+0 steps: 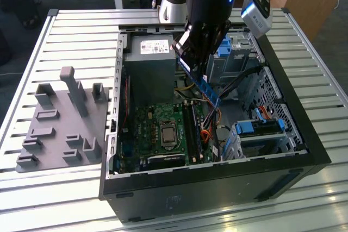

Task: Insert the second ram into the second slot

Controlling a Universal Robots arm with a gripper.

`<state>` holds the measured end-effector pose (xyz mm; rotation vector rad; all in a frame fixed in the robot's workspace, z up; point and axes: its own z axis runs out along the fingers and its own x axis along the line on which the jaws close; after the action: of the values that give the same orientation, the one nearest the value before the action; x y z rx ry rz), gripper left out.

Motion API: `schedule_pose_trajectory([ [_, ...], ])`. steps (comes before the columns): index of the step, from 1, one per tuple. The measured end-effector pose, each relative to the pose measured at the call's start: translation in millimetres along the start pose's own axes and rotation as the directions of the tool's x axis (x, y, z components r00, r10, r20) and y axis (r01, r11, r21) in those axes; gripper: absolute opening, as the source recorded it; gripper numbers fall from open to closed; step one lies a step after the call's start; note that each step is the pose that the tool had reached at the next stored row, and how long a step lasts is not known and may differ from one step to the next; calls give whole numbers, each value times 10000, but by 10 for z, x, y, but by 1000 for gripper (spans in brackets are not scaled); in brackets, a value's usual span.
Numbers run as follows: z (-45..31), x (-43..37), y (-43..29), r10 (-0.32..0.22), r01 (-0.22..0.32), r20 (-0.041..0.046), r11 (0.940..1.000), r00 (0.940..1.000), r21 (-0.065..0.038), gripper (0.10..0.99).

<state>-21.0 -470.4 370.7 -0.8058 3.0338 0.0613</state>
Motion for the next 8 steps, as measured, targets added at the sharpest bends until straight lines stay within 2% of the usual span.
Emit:
schedule_pose_trajectory([
  [8,0,0,0,246,-246,9,9997,9997,3,137],
])
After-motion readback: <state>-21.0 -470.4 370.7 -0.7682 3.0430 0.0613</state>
